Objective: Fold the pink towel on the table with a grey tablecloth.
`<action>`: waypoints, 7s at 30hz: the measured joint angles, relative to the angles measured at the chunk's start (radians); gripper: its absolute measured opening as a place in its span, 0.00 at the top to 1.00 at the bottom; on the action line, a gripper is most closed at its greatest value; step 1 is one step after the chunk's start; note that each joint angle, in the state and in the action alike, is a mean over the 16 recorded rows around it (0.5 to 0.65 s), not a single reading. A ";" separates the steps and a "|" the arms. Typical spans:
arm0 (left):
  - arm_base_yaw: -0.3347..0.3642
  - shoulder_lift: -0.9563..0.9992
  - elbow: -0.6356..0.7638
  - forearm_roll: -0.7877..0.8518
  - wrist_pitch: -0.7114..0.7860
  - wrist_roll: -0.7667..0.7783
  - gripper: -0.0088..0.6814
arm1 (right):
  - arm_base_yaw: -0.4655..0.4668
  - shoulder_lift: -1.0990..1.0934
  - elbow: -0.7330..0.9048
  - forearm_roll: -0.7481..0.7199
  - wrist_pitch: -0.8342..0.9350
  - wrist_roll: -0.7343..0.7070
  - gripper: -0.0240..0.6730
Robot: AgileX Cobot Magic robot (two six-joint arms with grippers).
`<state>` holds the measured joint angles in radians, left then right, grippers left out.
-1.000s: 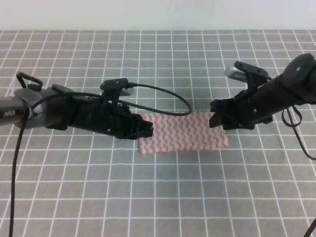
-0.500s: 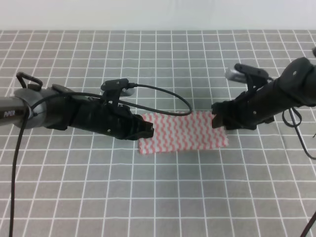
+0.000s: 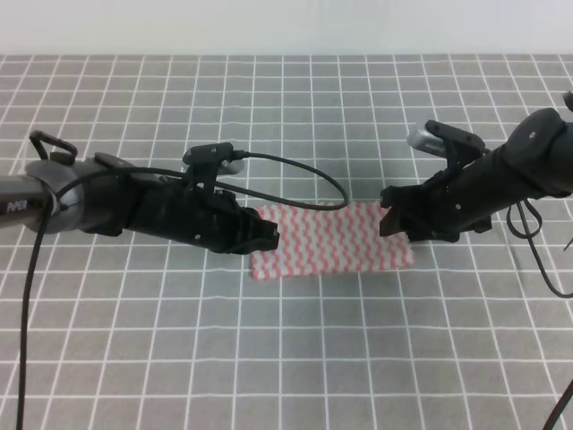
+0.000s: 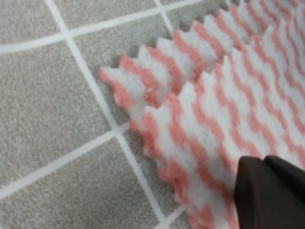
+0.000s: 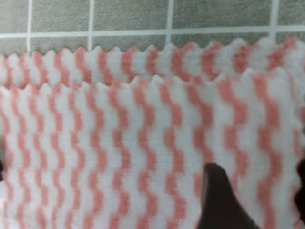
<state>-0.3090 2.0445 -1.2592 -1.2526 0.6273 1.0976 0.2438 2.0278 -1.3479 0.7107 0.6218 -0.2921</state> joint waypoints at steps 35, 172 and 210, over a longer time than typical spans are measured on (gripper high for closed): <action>0.000 -0.001 0.000 0.003 0.000 0.000 0.99 | 0.002 0.010 -0.086 0.082 0.075 -0.009 0.98; 0.170 0.060 -0.036 -0.224 0.217 0.194 0.99 | 0.223 0.124 -0.237 0.241 0.057 -0.053 0.79; 0.000 0.010 -0.041 -0.001 0.118 0.059 0.99 | 0.155 0.123 -0.317 -0.022 0.288 0.043 0.99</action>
<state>-0.3085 2.0548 -1.2999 -1.2539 0.7453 1.1568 0.3984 2.1504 -1.6651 0.6885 0.9099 -0.2494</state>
